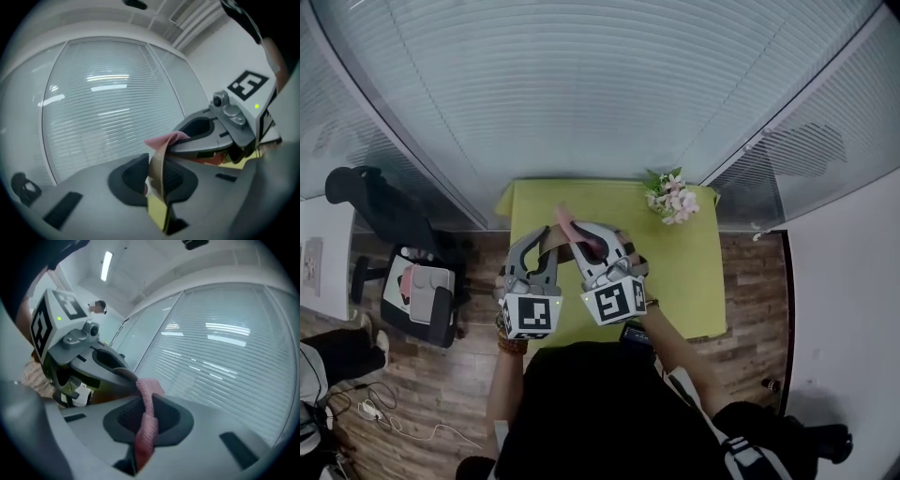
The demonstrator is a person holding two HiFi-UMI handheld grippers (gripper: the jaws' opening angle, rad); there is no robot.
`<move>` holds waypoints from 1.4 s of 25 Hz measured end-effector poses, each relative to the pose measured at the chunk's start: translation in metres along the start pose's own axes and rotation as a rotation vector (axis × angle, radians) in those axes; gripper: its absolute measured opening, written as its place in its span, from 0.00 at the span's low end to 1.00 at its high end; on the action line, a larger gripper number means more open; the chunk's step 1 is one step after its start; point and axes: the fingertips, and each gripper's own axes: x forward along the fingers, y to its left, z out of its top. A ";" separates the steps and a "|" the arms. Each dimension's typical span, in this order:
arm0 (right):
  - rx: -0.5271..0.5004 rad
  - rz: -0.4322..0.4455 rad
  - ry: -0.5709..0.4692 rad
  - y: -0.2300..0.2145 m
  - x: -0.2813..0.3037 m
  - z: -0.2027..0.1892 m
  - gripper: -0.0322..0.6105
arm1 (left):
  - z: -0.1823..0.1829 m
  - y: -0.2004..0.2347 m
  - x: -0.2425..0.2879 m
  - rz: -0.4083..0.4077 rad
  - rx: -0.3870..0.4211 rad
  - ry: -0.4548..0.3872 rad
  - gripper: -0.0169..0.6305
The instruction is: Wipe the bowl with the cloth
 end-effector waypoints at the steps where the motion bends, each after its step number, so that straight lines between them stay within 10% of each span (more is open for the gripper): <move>1: 0.060 0.006 -0.012 -0.003 -0.002 0.002 0.10 | 0.005 0.003 -0.001 -0.009 -0.084 -0.029 0.09; 12: 0.475 0.010 -0.078 -0.019 -0.005 0.009 0.08 | 0.006 0.037 -0.021 0.074 -0.700 -0.241 0.11; 18: 0.024 -0.005 0.035 -0.019 -0.009 0.000 0.08 | -0.011 0.008 0.003 -0.046 -0.495 -0.069 0.12; 24: -0.181 -0.070 0.058 -0.028 -0.019 0.012 0.08 | 0.010 -0.002 0.011 -0.118 -0.324 -0.004 0.10; 35: 0.096 -0.109 -0.065 -0.043 -0.028 0.030 0.08 | 0.025 0.020 0.001 -0.095 -0.734 -0.173 0.09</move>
